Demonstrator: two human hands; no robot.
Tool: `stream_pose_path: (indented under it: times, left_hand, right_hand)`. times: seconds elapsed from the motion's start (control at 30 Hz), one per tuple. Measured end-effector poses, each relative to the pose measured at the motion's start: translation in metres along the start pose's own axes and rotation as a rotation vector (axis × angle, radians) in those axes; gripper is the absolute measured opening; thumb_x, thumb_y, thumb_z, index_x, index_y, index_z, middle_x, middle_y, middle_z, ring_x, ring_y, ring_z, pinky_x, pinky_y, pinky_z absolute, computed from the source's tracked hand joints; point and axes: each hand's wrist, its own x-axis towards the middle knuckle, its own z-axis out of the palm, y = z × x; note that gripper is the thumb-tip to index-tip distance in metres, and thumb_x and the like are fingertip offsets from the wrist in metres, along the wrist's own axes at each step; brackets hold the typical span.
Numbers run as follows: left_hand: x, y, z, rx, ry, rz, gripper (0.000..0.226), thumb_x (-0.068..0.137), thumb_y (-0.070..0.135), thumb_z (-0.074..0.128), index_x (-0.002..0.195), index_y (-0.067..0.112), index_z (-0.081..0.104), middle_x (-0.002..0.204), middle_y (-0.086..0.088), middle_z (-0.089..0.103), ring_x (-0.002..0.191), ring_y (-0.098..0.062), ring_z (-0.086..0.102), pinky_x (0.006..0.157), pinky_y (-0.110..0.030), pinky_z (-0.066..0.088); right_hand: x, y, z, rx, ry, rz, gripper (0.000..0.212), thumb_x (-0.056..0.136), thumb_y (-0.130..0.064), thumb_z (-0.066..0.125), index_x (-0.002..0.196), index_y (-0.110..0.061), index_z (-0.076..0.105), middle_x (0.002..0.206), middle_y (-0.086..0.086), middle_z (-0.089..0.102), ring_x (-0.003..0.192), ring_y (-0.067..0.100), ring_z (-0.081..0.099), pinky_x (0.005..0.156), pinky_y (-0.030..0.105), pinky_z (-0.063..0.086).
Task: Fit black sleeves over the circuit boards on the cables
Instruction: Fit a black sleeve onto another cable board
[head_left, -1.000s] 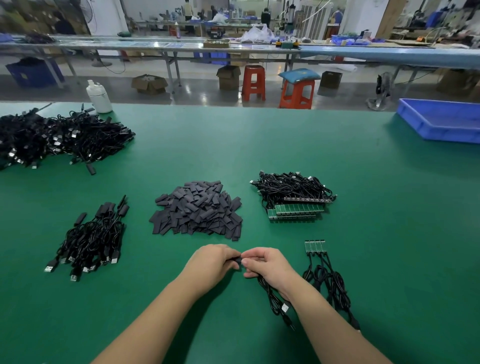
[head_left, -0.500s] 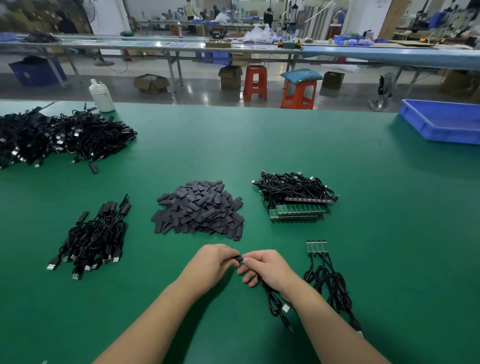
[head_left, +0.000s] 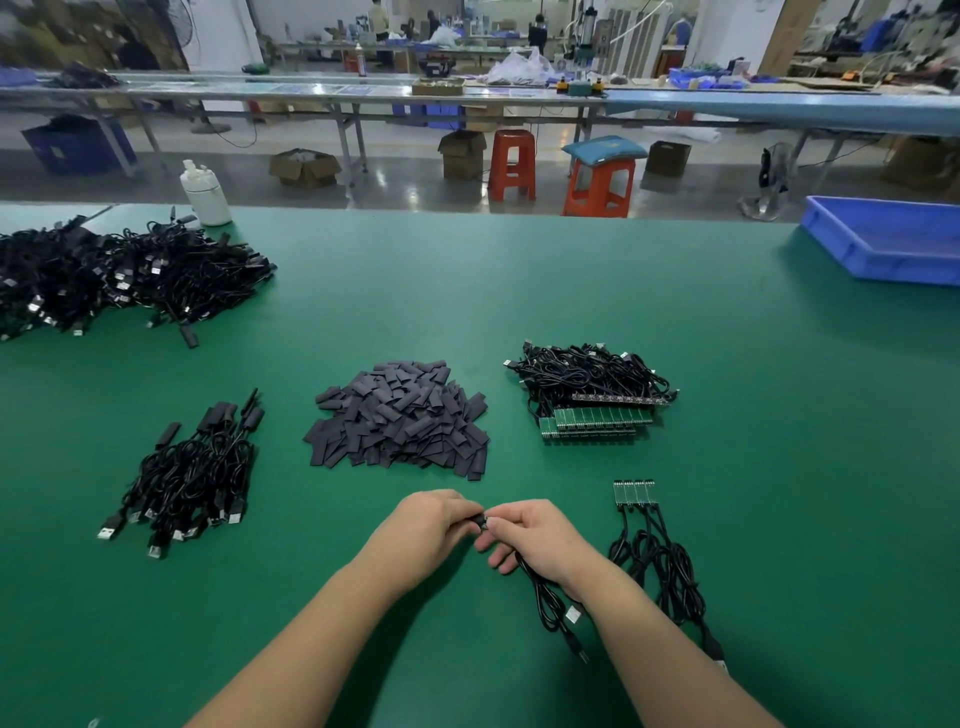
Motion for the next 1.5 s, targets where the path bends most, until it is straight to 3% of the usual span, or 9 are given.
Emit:
stream_pose_path:
  times: [0.33, 0.57, 0.8, 1.0, 1.23, 1.5]
  left_hand:
    - [-0.004, 0.006, 0.002, -0.04, 0.086, 0.009, 0.021, 0.097, 0.022, 0.059, 0.113, 0.017, 0.072, 0.101, 0.002, 0.07, 0.089, -0.013, 0.064, 0.083, -0.026, 0.049]
    - [0.0, 0.009, 0.007, 0.066, -0.032, -0.06, 0.025, 0.099, 0.024, 0.052, 0.119, 0.019, 0.067, 0.104, -0.001, 0.064, 0.095, -0.018, 0.063, 0.085, -0.035, 0.05]
    - [0.004, 0.01, 0.011, 0.278, -0.139, -0.054, 0.027, 0.102, 0.036, 0.044, 0.118, 0.019, 0.057, 0.105, -0.002, 0.058, 0.091, -0.025, 0.062, 0.079, -0.037, 0.048]
    - [0.009, 0.018, 0.013, 0.424, -0.204, -0.08, 0.024, 0.099, 0.023, 0.047, 0.122, 0.016, 0.05, 0.111, -0.005, 0.054, 0.092, -0.029, 0.062, 0.076, -0.038, 0.046]
    - [0.008, 0.015, 0.0, 0.461, -0.155, -0.097, 0.026, 0.093, 0.018, 0.05, 0.118, 0.024, 0.053, 0.106, 0.003, 0.056, 0.092, -0.022, 0.061, 0.07, -0.033, 0.044]
    - [0.008, 0.02, -0.003, 0.455, -0.223, -0.052, 0.021, 0.095, 0.014, 0.045, 0.113, 0.017, 0.053, 0.107, -0.003, 0.053, 0.095, -0.025, 0.058, 0.076, -0.034, 0.042]
  right_hand:
    - [-0.001, -0.001, -0.003, 0.0, -0.014, -0.016, 0.023, 0.104, -0.01, 0.048, 0.113, 0.0, 0.066, 0.083, 0.006, 0.07, 0.067, 0.013, 0.063, 0.065, 0.025, 0.055]
    - [0.0, 0.001, -0.001, 0.009, -0.03, -0.022, 0.024, 0.104, -0.008, 0.047, 0.108, -0.007, 0.071, 0.094, 0.008, 0.073, 0.069, 0.01, 0.067, 0.064, 0.022, 0.054]
    - [0.001, 0.0, 0.0, 0.012, -0.038, -0.024, 0.029, 0.106, -0.004, 0.039, 0.121, 0.0, 0.064, 0.099, 0.008, 0.067, 0.072, 0.014, 0.066, 0.066, 0.023, 0.056]
    - [0.002, 0.001, -0.001, 0.028, -0.027, -0.033, 0.03, 0.105, -0.004, 0.04, 0.125, 0.002, 0.061, 0.102, 0.014, 0.064, 0.072, 0.015, 0.066, 0.064, 0.022, 0.056]
    - [0.005, 0.002, 0.001, 0.113, 0.07, -0.008, 0.021, 0.1, -0.013, 0.057, 0.102, 0.004, 0.069, 0.083, 0.012, 0.068, 0.066, 0.015, 0.068, 0.057, 0.025, 0.055]
    - [0.007, 0.005, 0.005, 0.043, 0.06, -0.023, 0.027, 0.101, -0.012, 0.054, 0.08, -0.009, 0.07, 0.078, 0.006, 0.07, 0.059, 0.014, 0.066, 0.054, 0.024, 0.053]
